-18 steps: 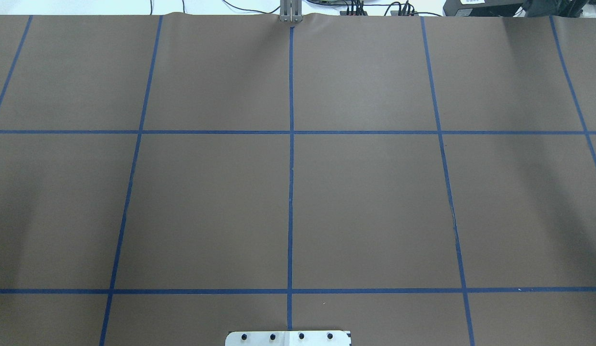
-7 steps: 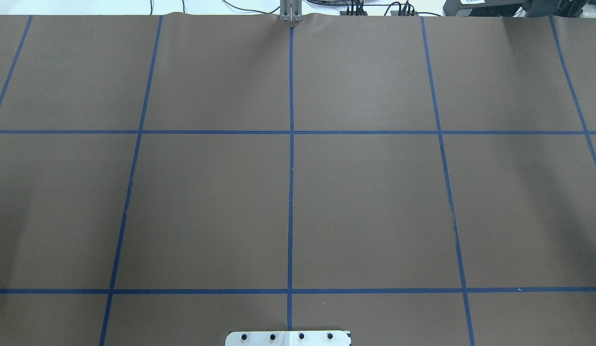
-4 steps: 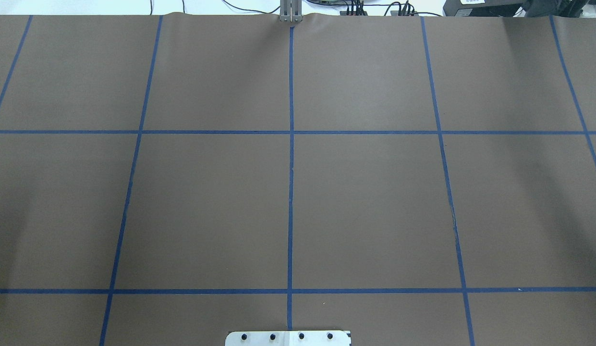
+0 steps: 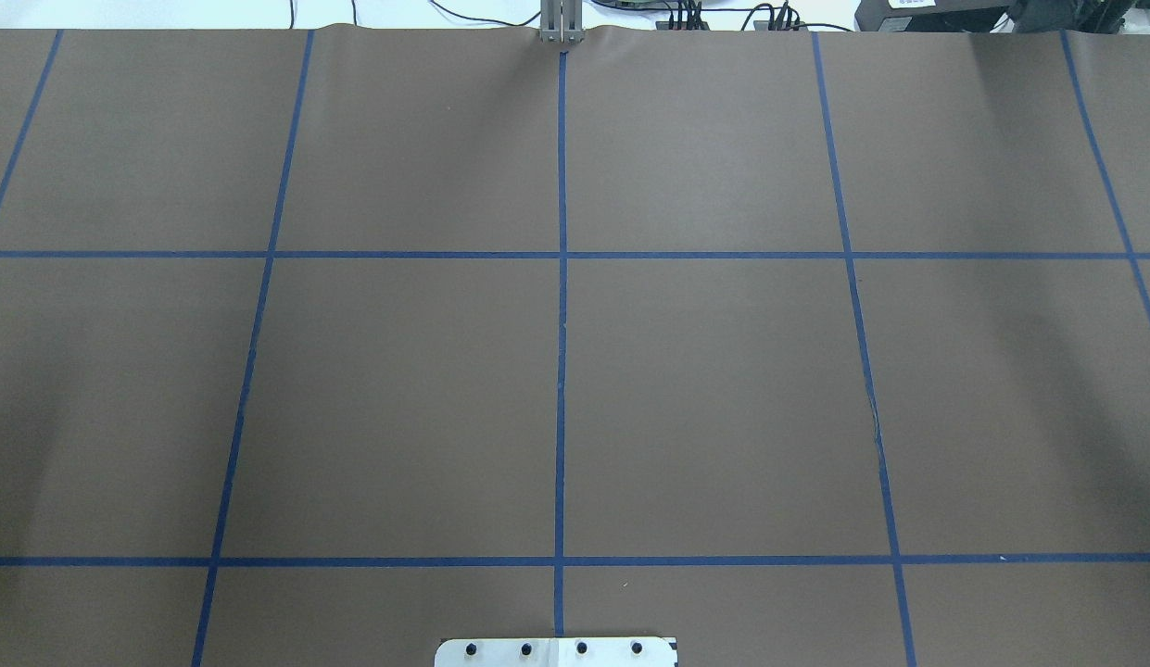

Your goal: Place and press bell with both arms

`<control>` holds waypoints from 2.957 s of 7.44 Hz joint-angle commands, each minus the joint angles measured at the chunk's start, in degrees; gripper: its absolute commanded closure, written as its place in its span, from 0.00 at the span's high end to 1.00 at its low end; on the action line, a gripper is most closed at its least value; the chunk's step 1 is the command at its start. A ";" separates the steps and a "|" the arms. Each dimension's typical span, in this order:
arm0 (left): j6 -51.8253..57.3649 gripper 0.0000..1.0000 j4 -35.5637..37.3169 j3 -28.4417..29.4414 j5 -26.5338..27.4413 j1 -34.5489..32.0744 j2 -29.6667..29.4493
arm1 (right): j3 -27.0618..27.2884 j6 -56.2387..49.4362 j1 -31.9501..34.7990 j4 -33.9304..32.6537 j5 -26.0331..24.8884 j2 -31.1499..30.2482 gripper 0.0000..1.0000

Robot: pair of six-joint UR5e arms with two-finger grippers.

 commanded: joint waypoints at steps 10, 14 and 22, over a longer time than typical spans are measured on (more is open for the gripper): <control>-31.18 0.00 21.47 -27.90 -1.75 -0.99 -23.14 | -0.52 -0.07 -0.09 -0.02 -0.46 0.09 1.00; -31.53 0.00 43.15 -16.54 -0.88 -0.82 -54.77 | -0.61 0.02 -0.18 -0.02 -0.29 0.09 1.00; -49.10 0.00 29.14 34.18 6.95 8.85 -96.75 | -0.96 2.22 -0.26 0.07 -0.20 0.18 1.00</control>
